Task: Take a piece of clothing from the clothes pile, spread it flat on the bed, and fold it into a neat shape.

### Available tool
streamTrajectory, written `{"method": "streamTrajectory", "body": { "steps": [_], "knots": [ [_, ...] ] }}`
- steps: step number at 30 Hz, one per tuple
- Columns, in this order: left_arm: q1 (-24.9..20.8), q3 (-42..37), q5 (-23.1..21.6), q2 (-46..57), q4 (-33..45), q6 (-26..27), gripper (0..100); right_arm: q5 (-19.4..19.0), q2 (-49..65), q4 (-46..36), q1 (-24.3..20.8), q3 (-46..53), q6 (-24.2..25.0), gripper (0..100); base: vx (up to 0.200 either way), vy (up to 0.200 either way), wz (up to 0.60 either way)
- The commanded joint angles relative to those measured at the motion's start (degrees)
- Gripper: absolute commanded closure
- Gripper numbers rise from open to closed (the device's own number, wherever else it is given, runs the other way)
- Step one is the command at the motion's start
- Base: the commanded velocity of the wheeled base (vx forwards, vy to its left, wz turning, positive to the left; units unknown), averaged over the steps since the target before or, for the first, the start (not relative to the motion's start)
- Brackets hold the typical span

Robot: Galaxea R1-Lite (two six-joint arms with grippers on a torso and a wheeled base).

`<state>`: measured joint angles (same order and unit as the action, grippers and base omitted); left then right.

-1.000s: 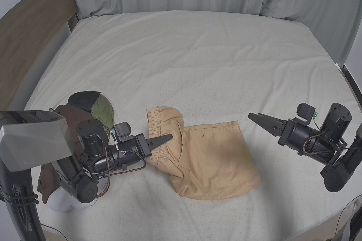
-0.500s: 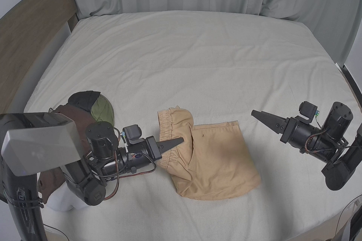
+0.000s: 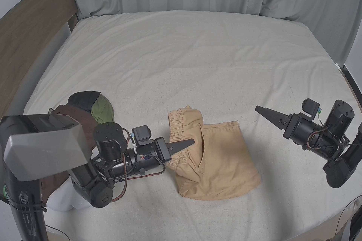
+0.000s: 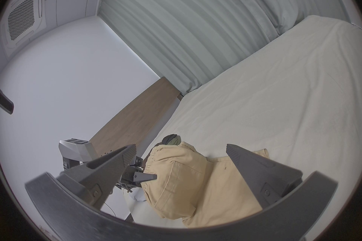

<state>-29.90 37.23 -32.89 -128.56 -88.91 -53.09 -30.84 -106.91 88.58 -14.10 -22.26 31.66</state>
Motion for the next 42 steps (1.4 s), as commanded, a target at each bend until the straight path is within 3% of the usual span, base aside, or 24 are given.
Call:
{"method": "streamTrajectory", "body": {
  "steps": [1, 27, 34, 35, 42],
  "knots": [
    [-0.68, 1.00, 0.02, -0.29, -0.04, -0.26, 100, -0.01, 0.04, 0.02, 0.22, -0.15, -0.02, 0, 0.000, 0.000, 0.00],
    [-6.48, 13.31, 5.12, -14.00, -0.04, -0.35, 100, -0.01, -0.32, 0.02, 1.36, -0.86, -0.02, 0, 0.000, 0.000, 0.00],
    [-6.92, 13.48, 5.47, -14.61, -0.04, -0.26, 100, -0.01, -0.32, 0.02, 1.36, -0.86, -0.02, 0, 0.000, 0.000, 0.00],
    [-6.92, 13.48, 5.47, -14.61, -0.04, -0.17, 0, -0.01, -0.32, 0.02, 1.27, -0.86, -0.02, 0, 0.000, 0.000, 0.00],
    [-7.19, 13.22, 5.56, -14.96, 0.05, 0.00, 0, -0.01, -0.67, 0.02, 1.18, -0.50, -0.02, 0, 0.000, 0.000, 0.00]
  ]
}}
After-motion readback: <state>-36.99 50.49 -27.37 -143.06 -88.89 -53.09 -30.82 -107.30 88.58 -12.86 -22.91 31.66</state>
